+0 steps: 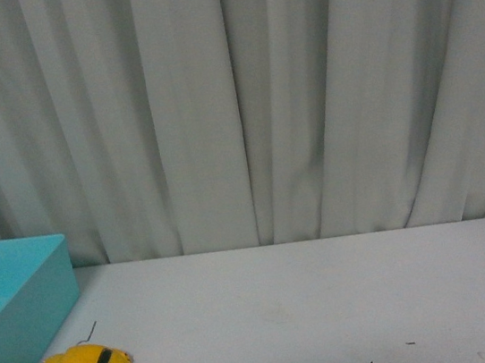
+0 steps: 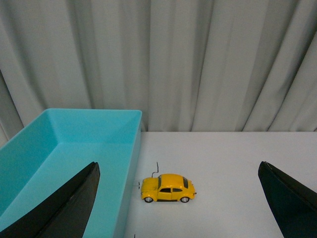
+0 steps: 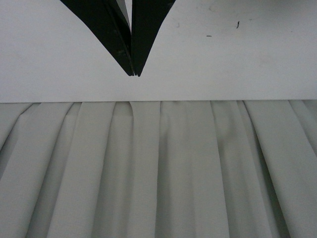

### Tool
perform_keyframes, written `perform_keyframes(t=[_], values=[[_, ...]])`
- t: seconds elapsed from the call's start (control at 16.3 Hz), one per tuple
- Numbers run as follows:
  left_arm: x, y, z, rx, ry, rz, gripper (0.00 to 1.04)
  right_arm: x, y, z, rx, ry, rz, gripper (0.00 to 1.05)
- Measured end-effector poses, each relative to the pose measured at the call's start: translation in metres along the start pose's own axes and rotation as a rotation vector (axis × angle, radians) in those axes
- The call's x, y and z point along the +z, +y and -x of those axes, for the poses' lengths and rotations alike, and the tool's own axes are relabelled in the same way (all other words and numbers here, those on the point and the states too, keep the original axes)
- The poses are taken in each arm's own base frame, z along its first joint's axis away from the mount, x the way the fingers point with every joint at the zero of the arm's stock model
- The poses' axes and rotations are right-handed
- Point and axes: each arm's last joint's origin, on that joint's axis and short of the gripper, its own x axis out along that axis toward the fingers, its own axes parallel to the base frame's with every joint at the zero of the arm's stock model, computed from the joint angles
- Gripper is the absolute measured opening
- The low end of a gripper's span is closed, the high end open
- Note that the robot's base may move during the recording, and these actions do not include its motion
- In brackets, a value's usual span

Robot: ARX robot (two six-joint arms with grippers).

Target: Wind up and store yellow beetle toy

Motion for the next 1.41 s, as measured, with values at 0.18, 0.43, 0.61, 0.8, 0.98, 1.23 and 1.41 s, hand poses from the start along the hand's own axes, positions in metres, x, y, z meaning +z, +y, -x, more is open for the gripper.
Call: perform_keyframes(t=[0.18, 0.43, 0.61, 0.8, 0.98, 1.23, 1.41], values=[[0.0, 0.0, 0.0, 0.0, 0.0, 0.0, 0.98, 0.001, 0.0, 0.006, 0.0, -0.003, 0.0, 0.02], [0.0, 0.0, 0.0, 0.0, 0.0, 0.0, 0.98, 0.001, 0.0, 0.012, 0.0, -0.005, 0.0, 0.02], [0.0, 0.0, 0.0, 0.0, 0.0, 0.0, 0.98, 0.001, 0.0, 0.015, 0.0, -0.006, 0.0, 0.02], [0.0, 0.0, 0.0, 0.001, 0.0, 0.0, 0.98, -0.004, 0.0, 0.026, 0.0, 0.022, 0.0, 0.02], [0.0, 0.0, 0.0, 0.0, 0.0, 0.0, 0.98, -0.002, 0.0, 0.027, -0.001, 0.0, 0.0, 0.02], [0.0, 0.0, 0.0, 0.0, 0.0, 0.0, 0.98, -0.002, 0.0, 0.027, -0.002, 0.0, 0.0, 0.02], [0.0, 0.0, 0.0, 0.0, 0.0, 0.0, 0.98, -0.002, 0.0, 0.027, -0.002, 0.0, 0.0, 0.35]])
